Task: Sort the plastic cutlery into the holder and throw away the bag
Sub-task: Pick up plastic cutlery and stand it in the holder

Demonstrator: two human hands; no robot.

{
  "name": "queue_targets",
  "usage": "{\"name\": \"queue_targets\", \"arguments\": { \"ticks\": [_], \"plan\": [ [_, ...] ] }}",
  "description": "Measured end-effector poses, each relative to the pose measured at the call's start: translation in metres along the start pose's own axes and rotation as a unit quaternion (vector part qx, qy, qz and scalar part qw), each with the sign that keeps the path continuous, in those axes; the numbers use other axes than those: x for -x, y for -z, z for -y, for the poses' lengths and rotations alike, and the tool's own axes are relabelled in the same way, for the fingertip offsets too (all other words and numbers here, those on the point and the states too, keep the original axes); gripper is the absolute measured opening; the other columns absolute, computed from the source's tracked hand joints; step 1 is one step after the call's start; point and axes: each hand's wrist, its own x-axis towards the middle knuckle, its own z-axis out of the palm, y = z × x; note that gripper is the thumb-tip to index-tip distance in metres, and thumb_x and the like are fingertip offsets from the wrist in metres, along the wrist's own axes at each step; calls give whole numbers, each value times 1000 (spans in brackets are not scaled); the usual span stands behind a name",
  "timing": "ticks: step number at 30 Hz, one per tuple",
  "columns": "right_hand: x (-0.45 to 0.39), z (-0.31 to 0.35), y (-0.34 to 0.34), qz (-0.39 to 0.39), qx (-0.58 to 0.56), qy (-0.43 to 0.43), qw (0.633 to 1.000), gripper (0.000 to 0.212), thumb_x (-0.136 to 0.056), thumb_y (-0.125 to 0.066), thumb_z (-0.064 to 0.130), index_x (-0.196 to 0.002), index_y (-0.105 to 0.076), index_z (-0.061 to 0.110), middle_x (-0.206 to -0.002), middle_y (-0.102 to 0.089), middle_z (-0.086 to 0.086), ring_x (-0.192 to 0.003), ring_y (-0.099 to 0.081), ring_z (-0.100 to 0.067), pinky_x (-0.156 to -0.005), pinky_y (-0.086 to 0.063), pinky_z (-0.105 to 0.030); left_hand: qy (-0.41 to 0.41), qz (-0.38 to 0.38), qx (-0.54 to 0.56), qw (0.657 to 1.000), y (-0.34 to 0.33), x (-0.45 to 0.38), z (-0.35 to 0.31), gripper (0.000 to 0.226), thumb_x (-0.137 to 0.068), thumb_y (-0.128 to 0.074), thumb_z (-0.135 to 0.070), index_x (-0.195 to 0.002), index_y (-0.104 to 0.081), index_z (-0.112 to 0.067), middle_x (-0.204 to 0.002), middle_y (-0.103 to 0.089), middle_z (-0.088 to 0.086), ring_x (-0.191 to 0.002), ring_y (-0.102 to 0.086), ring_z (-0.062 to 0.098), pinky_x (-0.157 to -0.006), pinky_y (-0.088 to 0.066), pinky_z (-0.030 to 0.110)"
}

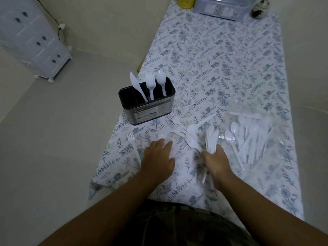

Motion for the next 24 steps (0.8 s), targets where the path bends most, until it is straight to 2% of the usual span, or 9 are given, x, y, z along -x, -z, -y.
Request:
{"name": "queue_targets", "arguments": {
  "ticks": [2,4,8,13,16,18,21,23,24],
  "plan": [
    [-6,3,4,-5,-23,-23,999,29,-94,-54,8,-120,-57,19,-100,-66,-3,-82,-61,-18,-62,-47,-30,17,-30,3,999,2,0,-6,63,-92,-47,-46,-148,-38,-20,-141,-44,7,-127,-38,26,-104,-35,41],
    [-8,5,5,29,-24,-50,998,27,-90,-53,1,-114,-58,13,-86,-62,-8,-69,-58,-21,-55,-47,-29,10,-41,26,999,5,-3,-11,60,-92,-49,-43,-146,-41,-20,-135,-46,6,-123,-39,24,-102,-36,40],
    [-5,0,6,114,-42,-97,988,13,-86,-54,0,-95,-60,6,-66,-52,-13,-50,-48,-23,-48,-42,-30,-68,-8,75,995,9,-12,-25,65,-87,-53,-27,-151,-37,-21,-156,-32,4,-138,-28,25,-113,-29,43],
    [-6,-9,12,111,-124,-109,980,17,-91,-57,2,-106,-64,4,-62,-55,-10,-49,-51,-20,-53,-49,-35,-139,68,40,987,5,-25,-44,76,-86,-53,-16,-156,-25,-25,-167,-9,-3,-150,-10,23,-118,-19,45],
    [-7,-12,20,118,-156,-120,973,12,-94,-58,-2,-104,-64,1,-64,-58,-12,-54,-57,-23,-57,-53,-39,-149,82,-28,985,-1,-23,-41,70,-91,-51,-22,-156,-26,-23,-167,-12,-1,-153,-5,21,-122,-9,43],
    [-7,-13,24,138,-148,-105,974,10,-94,-60,-5,-101,-63,1,-70,-61,-13,-58,-61,-21,-58,-54,-38,-122,51,0,991,-2,-17,-35,63,-91,-51,-22,-152,-36,-21,-165,-19,0,-153,-9,20,-123,-5,42],
    [-4,-10,23,185,-104,-54,976,14,-86,-60,-12,-95,-60,-1,-80,-61,-17,-65,-62,-22,-58,-53,-37,-60,-37,159,985,1,-10,-35,44,-90,-55,-16,-133,-58,-17,-146,-51,1,-139,-38,19,-119,-26,41],
    [-3,-6,18,192,-84,-37,977,20,-85,-63,-10,-104,-61,-4,-88,-65,-19,-72,-65,-27,-61,-58,-39,18,-71,305,950,11,-7,-46,24,-93,-60,-17,-116,-67,-16,-115,-66,-2,-107,-58,9,-94,-48,29],
    [-3,-3,15,201,-88,-31,975,23,-86,-64,-6,-108,-63,-1,-91,-68,-18,-76,-67,-30,-65,-61,-43,62,-55,369,926,16,-5,-54,18,-94,-63,-20,-110,-68,-17,-105,-68,-4,-93,-61,4,-81,-51,21]
  ]
}}
